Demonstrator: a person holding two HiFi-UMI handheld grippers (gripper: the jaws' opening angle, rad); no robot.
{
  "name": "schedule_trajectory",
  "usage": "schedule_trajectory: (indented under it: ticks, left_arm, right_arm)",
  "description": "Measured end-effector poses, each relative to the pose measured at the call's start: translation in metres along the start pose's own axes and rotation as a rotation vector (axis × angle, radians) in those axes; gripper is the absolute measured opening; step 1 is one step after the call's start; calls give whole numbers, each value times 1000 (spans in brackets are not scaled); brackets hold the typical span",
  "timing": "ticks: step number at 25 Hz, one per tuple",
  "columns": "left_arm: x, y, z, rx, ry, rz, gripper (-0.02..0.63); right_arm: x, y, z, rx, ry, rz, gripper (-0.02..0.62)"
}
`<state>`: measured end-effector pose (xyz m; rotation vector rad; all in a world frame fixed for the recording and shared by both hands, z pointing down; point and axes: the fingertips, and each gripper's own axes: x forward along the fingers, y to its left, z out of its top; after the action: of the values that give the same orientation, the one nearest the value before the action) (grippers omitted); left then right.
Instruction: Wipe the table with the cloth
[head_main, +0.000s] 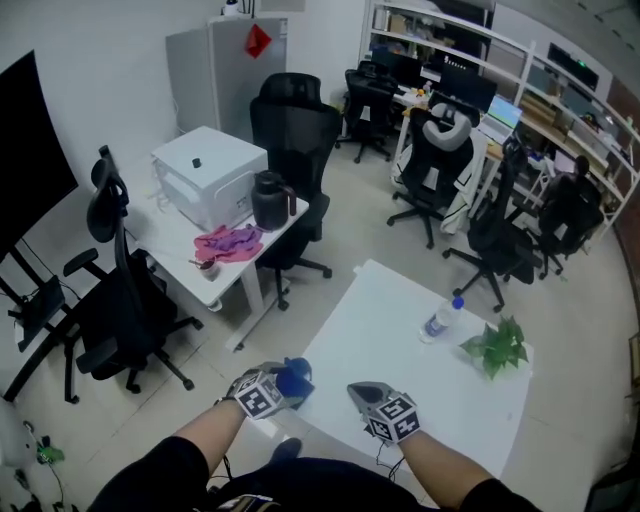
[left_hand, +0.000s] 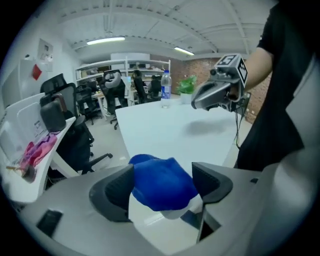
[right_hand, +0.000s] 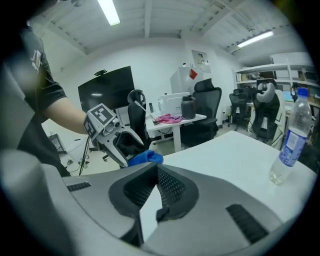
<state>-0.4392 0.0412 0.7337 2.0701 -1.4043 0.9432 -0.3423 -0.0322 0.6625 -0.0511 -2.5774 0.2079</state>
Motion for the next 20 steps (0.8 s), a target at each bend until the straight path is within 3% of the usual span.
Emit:
schedule_trajectory:
  ticks: [5, 9, 11, 13, 14, 20]
  left_arm:
    - [29, 8, -24, 138, 148, -99, 368]
    - [42, 8, -29, 150, 190, -185, 364]
    - [42, 13, -27, 146, 190, -191, 348]
    - [41, 17, -23, 145, 182, -171, 273]
    - [41, 17, -21, 147, 178, -164, 185]
    - [40, 6, -16, 192, 191, -165, 137]
  right_arm:
    - [9, -1, -8, 4, 28, 0, 17]
    - [2, -7, -16, 18, 42, -20, 17]
    - [-2, -11, -20, 24, 50, -32, 17]
    - [-7, -14, -24, 29, 56, -42, 17]
    - [-10, -15, -25, 31, 58, -45, 17]
    - [-19, -15, -28, 38, 51, -56, 17]
